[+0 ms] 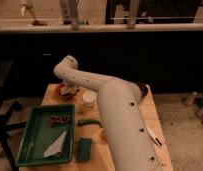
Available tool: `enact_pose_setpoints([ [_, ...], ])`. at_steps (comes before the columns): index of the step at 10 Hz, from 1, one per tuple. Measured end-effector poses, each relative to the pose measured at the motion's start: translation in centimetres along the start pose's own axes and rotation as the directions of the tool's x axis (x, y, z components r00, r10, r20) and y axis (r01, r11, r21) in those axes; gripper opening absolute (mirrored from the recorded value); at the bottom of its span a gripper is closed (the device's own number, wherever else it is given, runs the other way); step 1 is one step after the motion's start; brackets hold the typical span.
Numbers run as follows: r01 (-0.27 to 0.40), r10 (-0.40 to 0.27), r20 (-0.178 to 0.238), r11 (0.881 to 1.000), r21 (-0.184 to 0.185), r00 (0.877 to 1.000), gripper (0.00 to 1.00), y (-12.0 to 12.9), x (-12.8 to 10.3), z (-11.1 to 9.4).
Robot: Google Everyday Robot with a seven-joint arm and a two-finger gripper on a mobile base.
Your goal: Wipe red bowl with eraser
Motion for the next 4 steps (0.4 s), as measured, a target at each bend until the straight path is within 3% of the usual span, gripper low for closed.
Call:
enact_pose_setpoints([
  [4,-0.079,0.079,-0.015,0.997,-0.009,0.997,0.00,-0.9,1.7,-0.2],
])
